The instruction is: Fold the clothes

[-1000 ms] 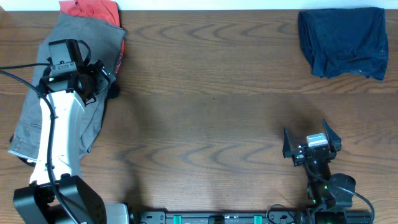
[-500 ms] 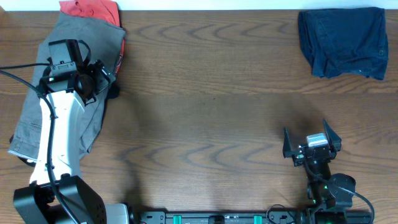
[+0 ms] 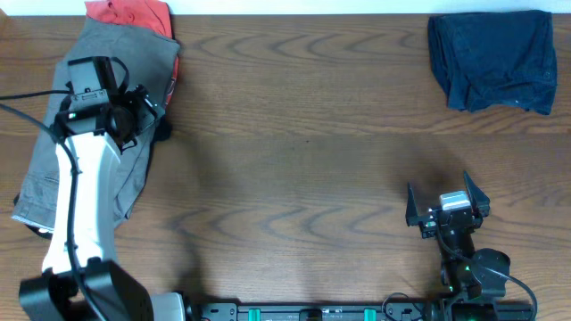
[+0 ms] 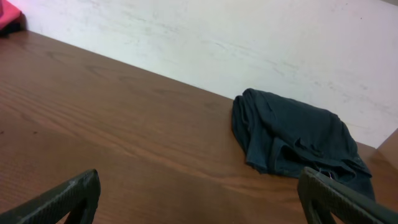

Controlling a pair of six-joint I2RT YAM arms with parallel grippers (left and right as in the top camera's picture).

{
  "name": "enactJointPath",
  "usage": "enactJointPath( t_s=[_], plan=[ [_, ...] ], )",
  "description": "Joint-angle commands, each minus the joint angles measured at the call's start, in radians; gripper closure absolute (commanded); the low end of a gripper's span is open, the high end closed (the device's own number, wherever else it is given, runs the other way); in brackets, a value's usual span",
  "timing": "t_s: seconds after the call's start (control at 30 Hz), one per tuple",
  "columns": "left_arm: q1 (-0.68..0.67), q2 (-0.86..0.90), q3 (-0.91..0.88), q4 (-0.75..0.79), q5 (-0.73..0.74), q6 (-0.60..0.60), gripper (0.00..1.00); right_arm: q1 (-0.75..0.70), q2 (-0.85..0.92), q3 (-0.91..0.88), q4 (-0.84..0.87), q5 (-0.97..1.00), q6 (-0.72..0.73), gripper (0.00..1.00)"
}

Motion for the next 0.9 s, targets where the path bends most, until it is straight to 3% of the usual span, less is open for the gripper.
enactJointPath(
  t_s=[0.0, 0.07, 0.27, 0.37, 0.87],
  plan=[
    [-0.008, -0.096, -0.031, 0.001, -0.008, 0.018, 0.02, 0.023, -0.006, -0.003, -0.003, 0.010, 0.018, 0.01],
    [-0.035, -0.154, -0.081, 0.053, -0.008, 0.050, 0.02, 0.023, -0.006, -0.003, -0.003, 0.010, 0.018, 0.01],
    [-0.178, -0.396, -0.393, 0.468, -0.008, 0.261, 0.02, 0.023, -0.006, -0.003, -0.003, 0.010, 0.018, 0.01],
    [-0.223, -0.536, -0.548, 0.614, -0.008, 0.280, 0.02, 0.023, -0.006, -0.003, -0.003, 0.010, 0.018, 0.01],
    [-0.248, -1.137, -1.027, 0.702, -0.009, 0.280, 0.02, 0.023, -0.006, -0.003, -0.003, 0.010, 0.018, 0.01]
  ],
)
